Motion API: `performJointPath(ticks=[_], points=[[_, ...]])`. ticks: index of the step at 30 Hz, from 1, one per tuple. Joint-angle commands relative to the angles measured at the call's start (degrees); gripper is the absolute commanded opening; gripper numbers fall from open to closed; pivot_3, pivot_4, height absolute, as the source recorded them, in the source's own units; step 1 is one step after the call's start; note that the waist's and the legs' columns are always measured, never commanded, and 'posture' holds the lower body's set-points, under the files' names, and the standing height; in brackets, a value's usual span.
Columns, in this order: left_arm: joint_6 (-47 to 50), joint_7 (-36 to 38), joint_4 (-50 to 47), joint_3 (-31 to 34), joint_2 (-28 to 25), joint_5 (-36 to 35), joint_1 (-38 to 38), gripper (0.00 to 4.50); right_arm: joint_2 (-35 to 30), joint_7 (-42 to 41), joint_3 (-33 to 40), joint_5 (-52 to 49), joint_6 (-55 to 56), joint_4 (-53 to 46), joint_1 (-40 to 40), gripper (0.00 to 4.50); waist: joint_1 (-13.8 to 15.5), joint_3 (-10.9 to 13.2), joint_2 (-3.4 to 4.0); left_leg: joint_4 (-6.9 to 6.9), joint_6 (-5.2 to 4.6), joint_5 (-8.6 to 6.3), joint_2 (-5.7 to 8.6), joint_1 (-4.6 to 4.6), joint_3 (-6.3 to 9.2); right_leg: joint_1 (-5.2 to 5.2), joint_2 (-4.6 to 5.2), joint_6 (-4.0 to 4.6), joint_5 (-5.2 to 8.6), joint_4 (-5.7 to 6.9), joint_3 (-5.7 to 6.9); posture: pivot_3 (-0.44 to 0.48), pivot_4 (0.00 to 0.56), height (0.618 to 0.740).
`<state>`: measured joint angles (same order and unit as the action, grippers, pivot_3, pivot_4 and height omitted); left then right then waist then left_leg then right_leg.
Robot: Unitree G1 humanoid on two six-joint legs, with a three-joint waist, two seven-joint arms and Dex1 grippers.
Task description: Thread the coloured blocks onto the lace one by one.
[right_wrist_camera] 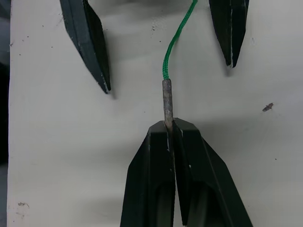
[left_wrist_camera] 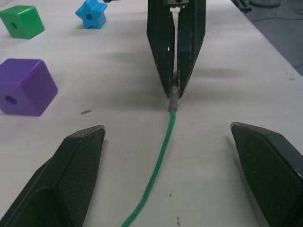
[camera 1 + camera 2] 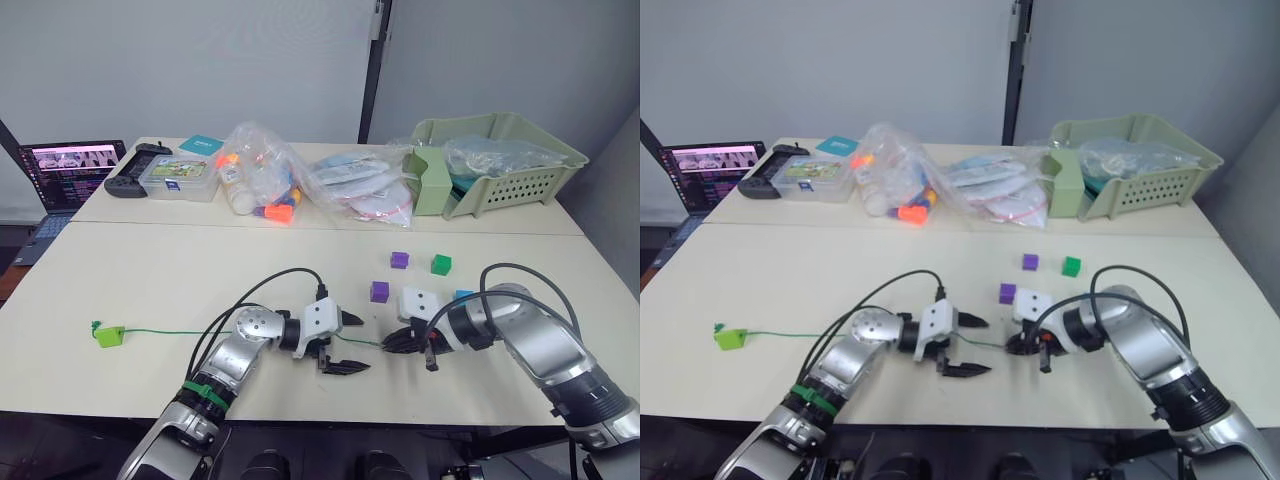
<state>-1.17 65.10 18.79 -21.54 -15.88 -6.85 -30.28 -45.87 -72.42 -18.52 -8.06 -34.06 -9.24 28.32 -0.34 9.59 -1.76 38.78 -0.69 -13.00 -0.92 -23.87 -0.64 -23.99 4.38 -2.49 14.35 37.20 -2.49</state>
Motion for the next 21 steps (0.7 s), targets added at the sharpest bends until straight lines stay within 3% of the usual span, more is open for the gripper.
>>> performJointPath(ticks=[1,3,21], points=[[-1.19,0.54,-0.66,-0.31,0.95,0.2,-1.31,3.23,-0.71,0.13,1.09,-0.84,-0.31,-1.72,0.43,0.0,0.0,0.0,0.0,0.0,0.0,0.0,0.0,0.0,0.0,0.0,0.0,0.0,0.0,0.0,0.0,0.0,0.15,0.74],[-1.42,0.43,-0.56,-0.6,1.04,0.77,-1.1,2.64,-0.72,0.16,0.99,-0.81,-0.42,-1.74,0.52,0.0,-0.01,0.0,0.0,0.0,0.0,0.0,0.0,0.0,0.0,0.0,0.0,0.0,0.0,0.0,0.0,0.0,0.15,0.74],[-1.02,1.75,0.54,-1.35,2.36,1.1,-0.85,2.64,-1.44,-0.03,-0.53,-0.36,-1.08,-2.43,0.11,0.0,0.16,0.0,0.0,0.02,0.0,0.0,0.01,0.0,0.03,0.02,0.0,-0.01,-0.01,0.0,0.0,0.0,0.15,0.74]])
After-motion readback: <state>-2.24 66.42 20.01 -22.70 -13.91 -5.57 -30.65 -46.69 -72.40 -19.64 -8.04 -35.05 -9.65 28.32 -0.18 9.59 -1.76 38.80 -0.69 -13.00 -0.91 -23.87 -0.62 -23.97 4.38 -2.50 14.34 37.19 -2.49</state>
